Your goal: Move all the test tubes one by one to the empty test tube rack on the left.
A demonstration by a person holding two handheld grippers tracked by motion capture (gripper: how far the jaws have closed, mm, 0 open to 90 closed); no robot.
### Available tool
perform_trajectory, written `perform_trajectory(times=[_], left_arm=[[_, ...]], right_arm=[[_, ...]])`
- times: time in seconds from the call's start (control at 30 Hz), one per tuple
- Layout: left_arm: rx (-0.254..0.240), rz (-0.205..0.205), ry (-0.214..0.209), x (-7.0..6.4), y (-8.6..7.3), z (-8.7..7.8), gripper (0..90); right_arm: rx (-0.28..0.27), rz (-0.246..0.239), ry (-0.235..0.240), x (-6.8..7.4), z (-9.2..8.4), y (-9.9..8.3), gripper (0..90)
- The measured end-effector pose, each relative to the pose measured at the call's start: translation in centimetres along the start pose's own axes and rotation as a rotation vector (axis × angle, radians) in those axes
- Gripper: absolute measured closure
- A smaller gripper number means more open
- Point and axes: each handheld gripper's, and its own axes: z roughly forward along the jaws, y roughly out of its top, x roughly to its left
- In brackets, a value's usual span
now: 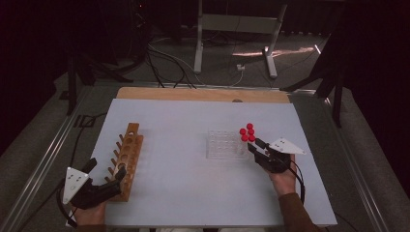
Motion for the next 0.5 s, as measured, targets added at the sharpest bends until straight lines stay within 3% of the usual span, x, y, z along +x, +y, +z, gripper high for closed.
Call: perform_trajectory(times=[0.13,0.5], left_arm=[[-0.004,0.000,-0.001,-0.1,0.0,0.0,1.3],[0.001,0.002,0.002,0.0,0.0,0.0,1.3]], right_arm=[[0.006,0.017,-0.001,-0.3,0.5,-0.3,69.0],[0.004,-0.009,-0.010,0.2,1.5,-0.6,73.9]])
